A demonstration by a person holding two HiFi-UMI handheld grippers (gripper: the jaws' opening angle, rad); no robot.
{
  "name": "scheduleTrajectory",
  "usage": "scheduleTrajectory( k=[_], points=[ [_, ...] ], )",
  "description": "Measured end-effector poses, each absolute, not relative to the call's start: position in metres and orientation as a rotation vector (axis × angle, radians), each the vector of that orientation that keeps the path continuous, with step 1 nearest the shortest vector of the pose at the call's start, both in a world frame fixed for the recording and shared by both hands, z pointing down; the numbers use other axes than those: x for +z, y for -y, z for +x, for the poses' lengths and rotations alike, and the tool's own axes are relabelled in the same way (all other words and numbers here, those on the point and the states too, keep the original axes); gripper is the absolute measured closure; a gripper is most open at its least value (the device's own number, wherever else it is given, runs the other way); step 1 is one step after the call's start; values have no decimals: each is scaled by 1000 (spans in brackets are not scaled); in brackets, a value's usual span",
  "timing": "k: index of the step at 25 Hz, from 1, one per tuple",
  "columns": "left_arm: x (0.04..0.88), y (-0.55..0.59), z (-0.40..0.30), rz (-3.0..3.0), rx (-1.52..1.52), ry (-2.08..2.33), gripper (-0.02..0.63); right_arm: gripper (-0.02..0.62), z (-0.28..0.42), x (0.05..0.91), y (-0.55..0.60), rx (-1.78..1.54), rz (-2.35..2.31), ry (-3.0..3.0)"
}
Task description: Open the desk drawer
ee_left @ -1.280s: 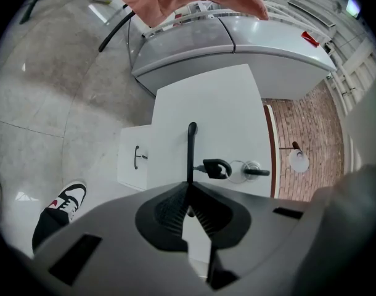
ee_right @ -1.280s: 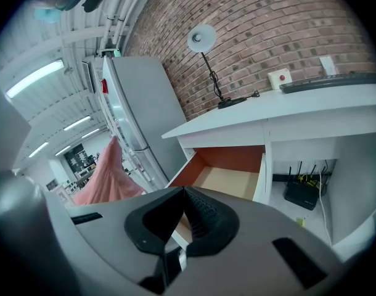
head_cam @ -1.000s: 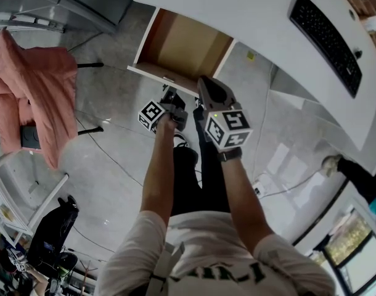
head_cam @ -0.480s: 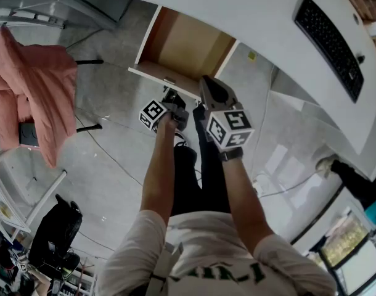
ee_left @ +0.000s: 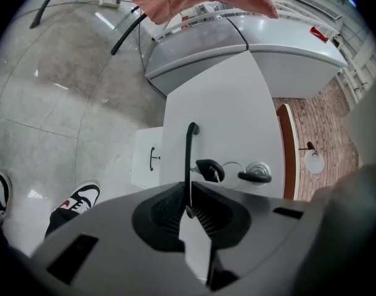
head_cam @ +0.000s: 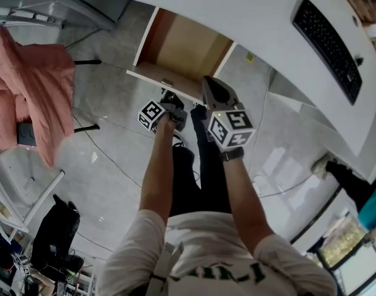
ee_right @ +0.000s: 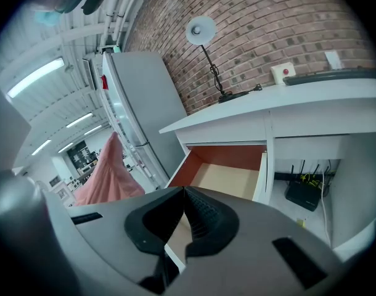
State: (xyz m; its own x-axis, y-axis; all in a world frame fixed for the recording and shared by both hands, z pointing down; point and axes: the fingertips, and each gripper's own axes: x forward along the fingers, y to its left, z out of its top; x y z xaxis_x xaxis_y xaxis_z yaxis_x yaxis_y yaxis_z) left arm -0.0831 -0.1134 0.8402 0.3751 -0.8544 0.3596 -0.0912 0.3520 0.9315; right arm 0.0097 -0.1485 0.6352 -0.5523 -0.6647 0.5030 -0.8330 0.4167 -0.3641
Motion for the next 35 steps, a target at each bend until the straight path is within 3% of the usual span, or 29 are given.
scheduleTrajectory(
  k=[7,13,25,35],
  points=[
    [837,112,-87,1058,-672,1106,573,591,5,628,150,866,1277,2421],
    [822,99,-103,1109,-602,1107,466,591,-9,611,146,852,1252,2422],
    [763,58,-146,1155,-395,1159,460,591,-21,556,133,806,1271,2341],
    [617,42,-203,1412,-244,1278,460,591,-31,465,110,719,1353,2328]
  ],
)
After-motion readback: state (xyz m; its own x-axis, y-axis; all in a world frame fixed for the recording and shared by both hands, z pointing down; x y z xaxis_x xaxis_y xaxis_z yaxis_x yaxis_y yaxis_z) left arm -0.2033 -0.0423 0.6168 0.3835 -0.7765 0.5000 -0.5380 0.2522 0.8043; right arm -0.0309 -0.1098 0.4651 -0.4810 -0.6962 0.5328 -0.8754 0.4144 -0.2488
